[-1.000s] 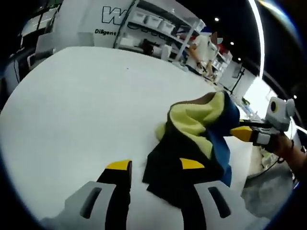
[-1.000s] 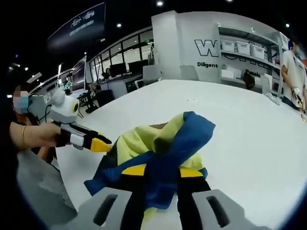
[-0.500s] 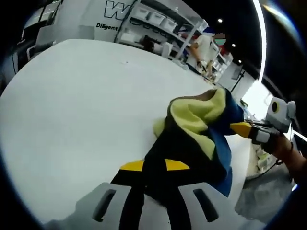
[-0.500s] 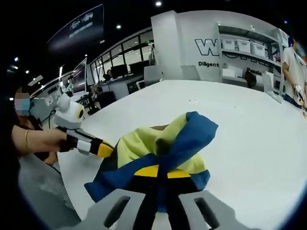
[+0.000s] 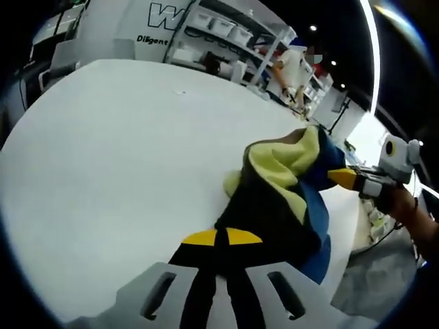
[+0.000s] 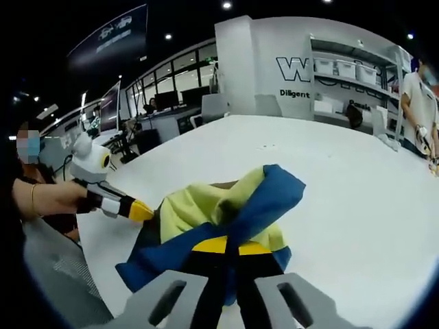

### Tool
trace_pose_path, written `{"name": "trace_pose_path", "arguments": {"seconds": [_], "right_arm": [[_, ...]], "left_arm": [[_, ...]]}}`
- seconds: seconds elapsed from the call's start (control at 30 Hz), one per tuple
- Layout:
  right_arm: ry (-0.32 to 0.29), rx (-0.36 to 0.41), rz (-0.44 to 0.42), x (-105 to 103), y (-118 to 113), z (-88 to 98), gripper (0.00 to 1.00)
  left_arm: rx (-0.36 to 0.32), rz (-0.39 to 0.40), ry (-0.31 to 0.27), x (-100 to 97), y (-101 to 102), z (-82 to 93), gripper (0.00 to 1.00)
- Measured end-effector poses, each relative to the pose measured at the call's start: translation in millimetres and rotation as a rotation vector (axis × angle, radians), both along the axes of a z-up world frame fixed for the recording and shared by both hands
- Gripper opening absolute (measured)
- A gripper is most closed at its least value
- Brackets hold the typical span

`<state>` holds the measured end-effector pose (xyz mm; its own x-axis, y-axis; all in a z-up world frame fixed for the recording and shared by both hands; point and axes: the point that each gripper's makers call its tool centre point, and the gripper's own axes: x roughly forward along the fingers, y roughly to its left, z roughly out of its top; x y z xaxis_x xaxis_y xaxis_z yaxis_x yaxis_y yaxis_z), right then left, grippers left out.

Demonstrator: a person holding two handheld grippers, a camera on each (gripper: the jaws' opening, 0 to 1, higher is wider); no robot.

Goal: Fold the garment on the visible template until the final outline fits inside the template.

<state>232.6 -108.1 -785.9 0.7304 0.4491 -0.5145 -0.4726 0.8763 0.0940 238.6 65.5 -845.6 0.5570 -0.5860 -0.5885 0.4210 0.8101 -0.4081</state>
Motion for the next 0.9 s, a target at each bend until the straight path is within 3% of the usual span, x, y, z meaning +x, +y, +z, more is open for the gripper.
{"name": "trace_pose_path", "arguments": {"seconds": [0.23,0.57,0.73,0.9], "right_arm": [[0.002,-0.006,-0.020,4.8,-11.6,9.7,0.00],[-0.011,-0.033,-0.032,13.8,-21.9,18.3,0.00],[0.004,-0.028,-0.029,17.4,-24.1,19.0,0.00],[0.008,-0.083,-0.009,21.6,-29.2,19.6,0.00]], "left_arm": [[0.007,0.024,-0.034,2.1,9.7,16.9,0.00],[0.042,0.072,-0.130,16.9,30.2,48.7,0.00],[0.080,0.088,-0.155,22.7,43.5,55.2,0.00],[0.096,0.104,-0.160,25.5,57.2,56.4,0.00]]}}
